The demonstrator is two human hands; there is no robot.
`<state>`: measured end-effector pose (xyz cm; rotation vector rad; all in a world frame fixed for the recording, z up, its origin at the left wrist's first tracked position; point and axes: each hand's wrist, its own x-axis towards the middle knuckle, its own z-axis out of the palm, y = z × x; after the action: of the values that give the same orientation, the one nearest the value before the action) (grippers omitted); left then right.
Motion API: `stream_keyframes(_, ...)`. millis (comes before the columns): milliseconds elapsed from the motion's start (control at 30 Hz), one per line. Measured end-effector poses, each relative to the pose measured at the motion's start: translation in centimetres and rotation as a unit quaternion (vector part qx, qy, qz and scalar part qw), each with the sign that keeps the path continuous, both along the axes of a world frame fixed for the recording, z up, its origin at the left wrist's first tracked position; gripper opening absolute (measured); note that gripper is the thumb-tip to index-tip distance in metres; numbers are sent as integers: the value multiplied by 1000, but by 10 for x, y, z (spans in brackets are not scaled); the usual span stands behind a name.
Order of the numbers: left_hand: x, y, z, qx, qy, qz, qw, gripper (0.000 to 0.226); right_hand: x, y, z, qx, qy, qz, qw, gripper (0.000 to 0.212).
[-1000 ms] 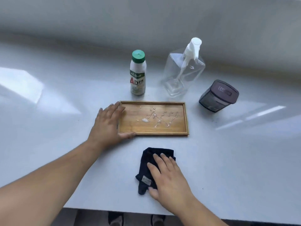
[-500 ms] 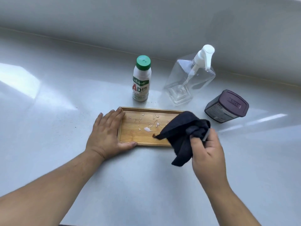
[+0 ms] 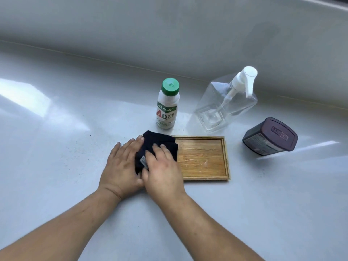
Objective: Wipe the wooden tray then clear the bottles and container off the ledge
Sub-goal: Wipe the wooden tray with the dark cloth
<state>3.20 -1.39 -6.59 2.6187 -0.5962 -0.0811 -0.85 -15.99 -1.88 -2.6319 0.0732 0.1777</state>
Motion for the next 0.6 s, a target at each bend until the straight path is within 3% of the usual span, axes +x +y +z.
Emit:
stream_keyframes(167, -1, 2, 1, 42, 11, -13, 999, 133, -31, -79, 12, -43, 32, -5, 999, 49)
stream_keyframes(267, 0, 3, 2, 53, 22, -14, 998, 133, -57, -135, 18, -76, 39, -114, 990, 46)
stream_keyframes(367, 0, 2, 4, 57, 25, -16, 998, 132, -55, -130, 14, -95, 51, -172, 979, 37)
stream_keyframes(467, 0, 2, 5, 51, 23, -17, 998, 131, -32, -74, 15, -76, 28, -126, 989, 33)
stream_keyframes(600, 0, 3, 1, 24, 18, -22, 999, 117, -21, -14, 14, -37, 19, 24, 999, 33)
